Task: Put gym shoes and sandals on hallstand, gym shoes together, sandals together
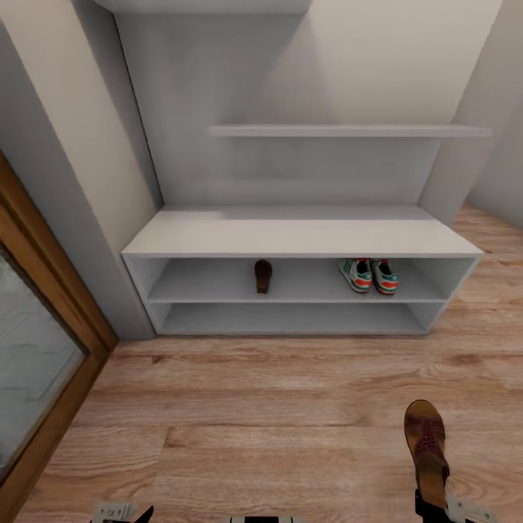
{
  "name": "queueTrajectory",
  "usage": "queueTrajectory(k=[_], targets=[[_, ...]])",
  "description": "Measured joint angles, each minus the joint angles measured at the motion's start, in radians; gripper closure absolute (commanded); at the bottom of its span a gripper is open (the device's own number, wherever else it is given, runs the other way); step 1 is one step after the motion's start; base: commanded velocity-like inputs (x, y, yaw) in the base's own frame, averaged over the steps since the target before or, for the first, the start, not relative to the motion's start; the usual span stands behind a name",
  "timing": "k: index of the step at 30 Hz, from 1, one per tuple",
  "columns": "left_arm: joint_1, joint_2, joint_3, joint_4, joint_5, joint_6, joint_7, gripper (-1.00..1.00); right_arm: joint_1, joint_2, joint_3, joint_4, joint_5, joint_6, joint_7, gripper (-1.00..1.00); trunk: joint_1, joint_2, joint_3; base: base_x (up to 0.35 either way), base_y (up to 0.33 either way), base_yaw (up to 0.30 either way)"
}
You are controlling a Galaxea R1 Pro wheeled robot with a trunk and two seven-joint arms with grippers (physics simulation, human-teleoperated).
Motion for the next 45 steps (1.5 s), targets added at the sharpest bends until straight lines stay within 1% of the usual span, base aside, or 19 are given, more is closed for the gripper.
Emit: queueTrajectory(k=[16,22,23,25,26,29,30,31,32,34,35,37,38,41,42,44,45], targets=[[0.0,-0.001,-0.001,0.0,0.0,0.0,-0.001,-1.0,0.0,0.0,0.002,-0.001,-0.002,0.0,-0.001,1.0,0.0,0.0,0.0,-0.008,0.3,0.0],[0.0,-0.002,-0.003,0.0,-0.005,0.0,-0.003,-1.0,0.0,0.004,0.001,-0.001,-0.001,0.0,0.0,1.0,0.0,0.0,0.0,0.0,0.027,0.0],[0.0,-0.011,-0.013,-0.001,-0.008,0.0,-0.008,-1.0,0.0,0.006,0.004,-0.002,0.002,0.001,0.001,1.0,0.0,0.0,0.0,0.0,0.0,0.0],[0.0,-0.019,-0.019,-0.005,-0.008,0.0,-0.009,-1.0,0.0,0.008,0.007,-0.003,0.005,0.001,0.002,1.0,0.0,0.0,0.0,0.0,0.0,0.0],[0.0,-0.03,-0.031,-0.009,-0.01,0.0,-0.01,-1.0,0.0,0.015,0.018,-0.005,0.012,0.002,0.002,1.0,0.0,0.0,0.0,0.0,0.0,0.0],[-0.003,-0.052,-0.052,-0.014,-0.015,0.002,-0.011,-1.0,0.0,0.029,0.035,-0.008,0.028,0.002,0.002,1.0,0.0,0.0,0.0,0.0,0.0,0.0],[-0.006,-0.068,-0.071,-0.016,-0.022,0.002,-0.011,-1.0,0.0,0.038,0.051,-0.011,0.044,0.003,0.002,1.0,0.0,0.0,0.0,0.0,0.0,0.0],[-0.007,-0.078,-0.08,-0.017,-0.026,0.003,-0.012,-1.0,0.0,0.044,0.055,-0.012,0.051,0.003,0.001,1.0,0.0,0.0,0.0,0.0,0.0,0.0],[-0.01,-0.095,-0.105,-0.02,-0.039,0.004,-0.012,-1.0,0.0,0.057,0.067,-0.021,0.072,0.006,0.001,1.0,0.0,0.0,0.0,0.0,0.0,0.0],[-0.012,-0.115,-0.13,-0.024,-0.055,0.006,-0.012,-1.0,0.001,0.07,0.07,-0.035,0.09,0.012,-0.001,1.0,0.0,0.0,0.0,0.0,0.0,0.0],[-0.013,-0.133,-0.155,-0.029,-0.073,0.008,-0.009,-1.0,0.001,0.083,0.078,-0.055,0.114,0.029,-0.003,1.0,0.0,0.0,0.0,0.0,0.0,0.0],[-0.013,-0.149,-0.172,-0.035,-0.089,0.009,-0.004,-1.0,-0.001,0.095,0.076,-0.076,0.132,0.06,-0.007,1.0,0.0,0.0,0.0,0.0,0.0,0.0],[-0.014,-0.159,-0.184,-0.038,-0.1,0.009,0.005,-1.0,-0.005,0.106,0.081,-0.096,0.149,0.106,-0.016,1.0,0.0,0.0,0.0,0.0,0.0,0.0],[-0.013,-0.167,-0.192,-0.042,-0.109,0.007,0.028,-1.0,-0.017,0.12,0.078,-0.137,0.162,0.199,-0.052,1.0,0.0,0.0,0.0,0.0,0.0,0.0],[-0.013,-0.167,-0.195,-0.042,-0.11,0.006,0.045,-1.0,-0.029,0.129,0.079,-0.172,0.171,0.267,-0.088,1.0,0.0,0.0,0.0,0.0,0.0,0.0],[-0.01,-0.164,-0.197,-0.042,-0.112,0.004,0.058,-1.0,-0.042,0.14,0.079,-0.216,0.175,0.335,-0.133,1.0,0.0,0.0,0.0,0.0,0.0,0.0],[-0.008,-0.159,-0.198,-0.042,-0.113,0.004,0.066,-1.0,-0.053,0.153,0.079,-0.261,0.178,0.394,-0.178,1.0,0.0,0.0,0.0,0.0,0.0,0.0]])
